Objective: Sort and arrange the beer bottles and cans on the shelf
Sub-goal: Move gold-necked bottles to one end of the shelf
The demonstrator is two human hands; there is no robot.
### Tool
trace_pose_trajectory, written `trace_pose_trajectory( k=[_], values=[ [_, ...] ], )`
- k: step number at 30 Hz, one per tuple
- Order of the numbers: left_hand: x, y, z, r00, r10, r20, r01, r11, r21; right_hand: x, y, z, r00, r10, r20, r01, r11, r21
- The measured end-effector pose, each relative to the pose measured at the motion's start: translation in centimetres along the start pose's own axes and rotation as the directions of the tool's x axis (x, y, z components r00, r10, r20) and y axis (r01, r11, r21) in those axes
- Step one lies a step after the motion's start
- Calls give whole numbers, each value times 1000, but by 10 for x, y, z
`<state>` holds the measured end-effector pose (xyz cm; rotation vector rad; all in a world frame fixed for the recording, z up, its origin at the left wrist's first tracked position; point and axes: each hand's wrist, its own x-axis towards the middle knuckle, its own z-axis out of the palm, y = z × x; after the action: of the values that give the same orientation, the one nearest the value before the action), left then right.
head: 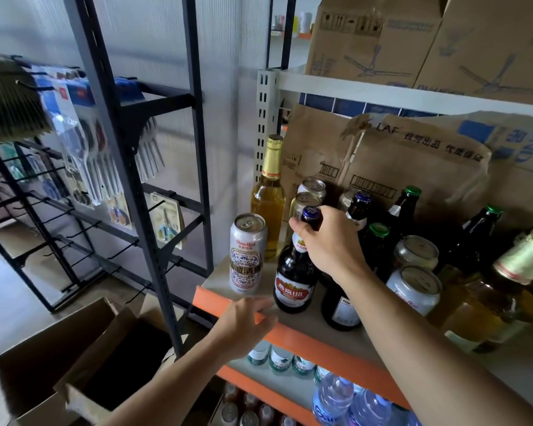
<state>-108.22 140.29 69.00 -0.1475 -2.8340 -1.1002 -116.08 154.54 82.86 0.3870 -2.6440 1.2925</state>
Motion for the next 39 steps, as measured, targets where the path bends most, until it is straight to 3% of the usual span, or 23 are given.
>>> trace_pose_trajectory(
  k=[5, 10, 15, 18, 24, 33, 39],
  values=[
    [-1, 16, 1, 999, -50, 17, 51, 996, -76, -9, 7, -10, 999, -45, 1, 45, 999, 9],
    [1, 38, 9, 999, 11, 52, -6, 996, -93, -35, 4, -42, 977, -146, -152, 171, 972, 163],
    [4, 78, 32, 970, 97, 221, -62, 985, -163, -63, 21, -84, 980, -159, -119, 190, 926, 326],
    [5, 109, 48, 932, 189, 310, -133, 972, -194, -78, 39, -103, 987, -114, -113, 149, 910, 386],
    [11, 155, 84, 878, 243, 412, -147, 957, -251, -104, 82, -143, 989, -24, -144, 81, 913, 401],
    [21, 199, 135, 855, 203, 478, -70, 957, -282, -125, 154, -199, 960, 177, -216, -92, 930, 355],
    [25, 226, 167, 837, 176, 518, 40, 925, -379, -135, 194, -219, 923, 321, -211, -218, 889, 402]
  ],
)
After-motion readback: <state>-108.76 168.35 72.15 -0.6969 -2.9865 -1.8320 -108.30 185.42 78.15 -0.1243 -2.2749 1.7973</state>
